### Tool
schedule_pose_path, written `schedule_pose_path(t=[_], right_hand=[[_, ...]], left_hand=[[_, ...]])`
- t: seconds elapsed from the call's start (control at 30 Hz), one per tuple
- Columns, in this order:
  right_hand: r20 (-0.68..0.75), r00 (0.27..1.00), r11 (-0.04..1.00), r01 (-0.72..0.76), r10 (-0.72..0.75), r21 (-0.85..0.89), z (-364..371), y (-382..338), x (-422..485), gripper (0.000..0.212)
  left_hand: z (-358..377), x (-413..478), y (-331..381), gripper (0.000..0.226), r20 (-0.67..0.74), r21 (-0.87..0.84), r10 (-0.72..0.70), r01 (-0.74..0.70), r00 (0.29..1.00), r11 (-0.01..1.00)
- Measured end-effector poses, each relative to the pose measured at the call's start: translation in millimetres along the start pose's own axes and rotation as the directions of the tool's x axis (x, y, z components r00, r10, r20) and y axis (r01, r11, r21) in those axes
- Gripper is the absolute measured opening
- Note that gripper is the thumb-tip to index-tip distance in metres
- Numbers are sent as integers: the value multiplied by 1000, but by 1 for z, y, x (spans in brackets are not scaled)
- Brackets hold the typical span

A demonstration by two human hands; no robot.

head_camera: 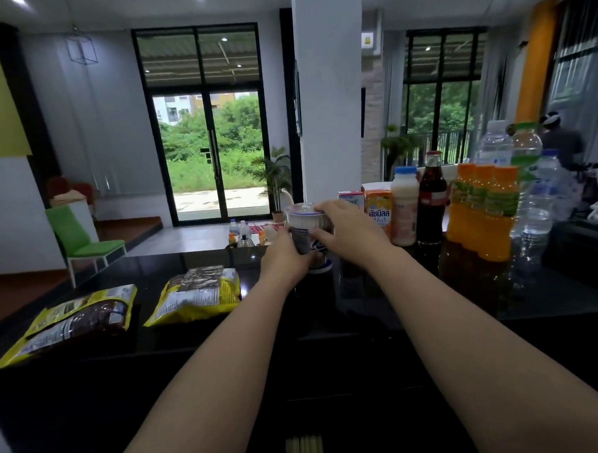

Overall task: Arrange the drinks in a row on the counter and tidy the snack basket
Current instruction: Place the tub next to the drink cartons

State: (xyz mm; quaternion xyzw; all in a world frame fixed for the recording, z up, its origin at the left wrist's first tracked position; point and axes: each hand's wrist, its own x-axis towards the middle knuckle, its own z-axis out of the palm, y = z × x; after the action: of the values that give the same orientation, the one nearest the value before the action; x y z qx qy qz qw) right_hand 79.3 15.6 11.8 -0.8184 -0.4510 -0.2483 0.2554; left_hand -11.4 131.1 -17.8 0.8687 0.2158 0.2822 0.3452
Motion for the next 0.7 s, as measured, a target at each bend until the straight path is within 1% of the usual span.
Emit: schedule_pose_path(t=[0.13, 0.23, 0.33, 0.47, 0.53, 0.7], right_hand=[[74, 997, 997, 35, -30, -71, 4, 1, 18, 51], [63, 997, 985, 56, -46, -163, 12, 8, 29, 51], [25, 996, 939, 93, -90, -330, 19, 18, 39, 52], [51, 995, 872, 97, -82, -480, 26, 30, 55, 60], [56, 996, 850, 91, -73, -519, 27, 34, 61, 63], [45, 997, 852, 75, -60, -519, 28, 44, 66, 57]], left_hand=[[4, 16, 0, 60, -43, 93, -21, 25, 999, 995], [9, 27, 1, 57, -71, 113, -36, 44, 997, 993], [16, 38, 2, 61, -95, 104, -64, 74, 993, 992], [26, 55, 3, 72, -111, 97, -79, 90, 991, 991], [29, 62, 3, 73, -81, 72, -89, 95, 993, 993], [35, 68, -5, 57, -22, 13, -55, 56, 998, 998]])
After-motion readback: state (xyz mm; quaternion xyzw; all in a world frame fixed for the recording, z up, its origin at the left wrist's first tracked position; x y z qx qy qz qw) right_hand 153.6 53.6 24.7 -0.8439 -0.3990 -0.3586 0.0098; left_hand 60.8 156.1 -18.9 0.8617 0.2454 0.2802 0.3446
